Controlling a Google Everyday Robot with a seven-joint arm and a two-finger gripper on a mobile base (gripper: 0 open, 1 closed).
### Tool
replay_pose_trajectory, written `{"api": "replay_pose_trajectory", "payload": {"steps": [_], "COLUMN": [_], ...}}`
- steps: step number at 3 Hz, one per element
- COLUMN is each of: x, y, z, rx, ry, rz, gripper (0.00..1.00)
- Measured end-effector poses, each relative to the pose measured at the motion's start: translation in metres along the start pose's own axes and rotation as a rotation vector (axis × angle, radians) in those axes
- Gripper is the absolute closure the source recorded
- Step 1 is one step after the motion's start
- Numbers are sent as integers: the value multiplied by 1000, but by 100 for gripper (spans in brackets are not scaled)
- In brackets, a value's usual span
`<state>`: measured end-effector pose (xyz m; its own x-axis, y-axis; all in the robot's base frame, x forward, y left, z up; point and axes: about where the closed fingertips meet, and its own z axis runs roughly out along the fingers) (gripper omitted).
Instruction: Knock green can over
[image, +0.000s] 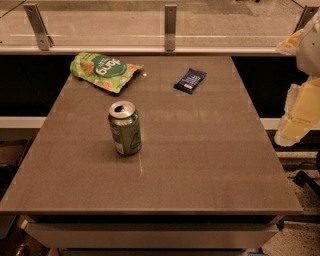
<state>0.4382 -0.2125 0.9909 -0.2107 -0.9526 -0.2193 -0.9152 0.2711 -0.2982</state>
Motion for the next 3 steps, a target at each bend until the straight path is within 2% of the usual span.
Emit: {"api": "replay_pose_trajectory", "payload": {"steps": [1, 2, 3], "x": [0, -2, -4], "y": [0, 3, 11], "z": [0, 2, 11], "rx": [0, 5, 8], "ry": [0, -32, -102], "rz": [0, 28, 86], "gripper": [0, 0, 0]}}
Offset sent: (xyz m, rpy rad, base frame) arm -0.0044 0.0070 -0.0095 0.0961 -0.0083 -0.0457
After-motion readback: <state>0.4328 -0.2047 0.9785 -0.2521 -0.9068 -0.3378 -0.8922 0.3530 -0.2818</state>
